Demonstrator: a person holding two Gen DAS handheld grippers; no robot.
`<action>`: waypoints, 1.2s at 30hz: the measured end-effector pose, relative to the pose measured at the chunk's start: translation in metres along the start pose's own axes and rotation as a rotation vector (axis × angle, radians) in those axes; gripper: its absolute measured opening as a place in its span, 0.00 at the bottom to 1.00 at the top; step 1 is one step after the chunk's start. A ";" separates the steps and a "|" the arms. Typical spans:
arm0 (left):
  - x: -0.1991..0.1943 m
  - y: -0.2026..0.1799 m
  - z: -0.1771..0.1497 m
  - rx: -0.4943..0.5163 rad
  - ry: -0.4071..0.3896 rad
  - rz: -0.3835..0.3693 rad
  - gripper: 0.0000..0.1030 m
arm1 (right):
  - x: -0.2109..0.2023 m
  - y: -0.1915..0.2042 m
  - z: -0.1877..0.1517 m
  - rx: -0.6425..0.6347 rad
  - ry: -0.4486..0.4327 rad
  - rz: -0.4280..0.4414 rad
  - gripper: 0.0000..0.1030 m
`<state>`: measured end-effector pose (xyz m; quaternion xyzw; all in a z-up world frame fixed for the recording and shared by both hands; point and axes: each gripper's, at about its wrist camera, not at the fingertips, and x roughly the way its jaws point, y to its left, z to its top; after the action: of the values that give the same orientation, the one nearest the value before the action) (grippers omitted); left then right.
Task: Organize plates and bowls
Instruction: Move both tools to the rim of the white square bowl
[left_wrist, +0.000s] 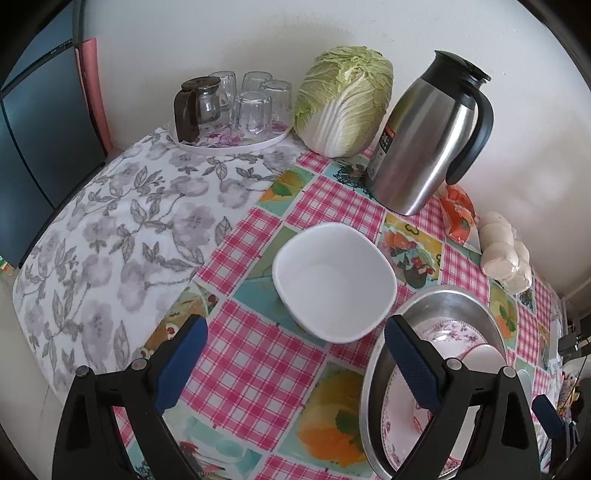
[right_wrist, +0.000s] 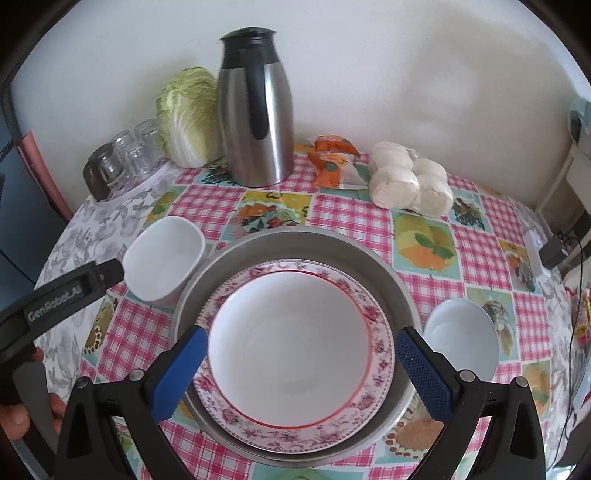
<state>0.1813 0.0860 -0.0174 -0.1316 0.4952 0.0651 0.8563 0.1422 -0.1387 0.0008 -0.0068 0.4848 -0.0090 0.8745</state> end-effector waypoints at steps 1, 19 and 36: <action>0.001 0.002 0.002 0.000 -0.005 0.000 0.94 | 0.001 0.004 0.000 -0.007 -0.004 -0.003 1.00; 0.023 0.044 0.027 -0.094 -0.044 -0.015 0.95 | 0.021 0.025 0.024 0.077 0.062 0.074 1.00; 0.051 0.067 0.042 -0.160 0.020 -0.034 0.95 | 0.034 0.051 0.086 0.035 0.090 0.043 1.00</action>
<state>0.2256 0.1608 -0.0528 -0.2087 0.4947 0.0887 0.8389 0.2334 -0.0878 0.0169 0.0194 0.5234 0.0010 0.8518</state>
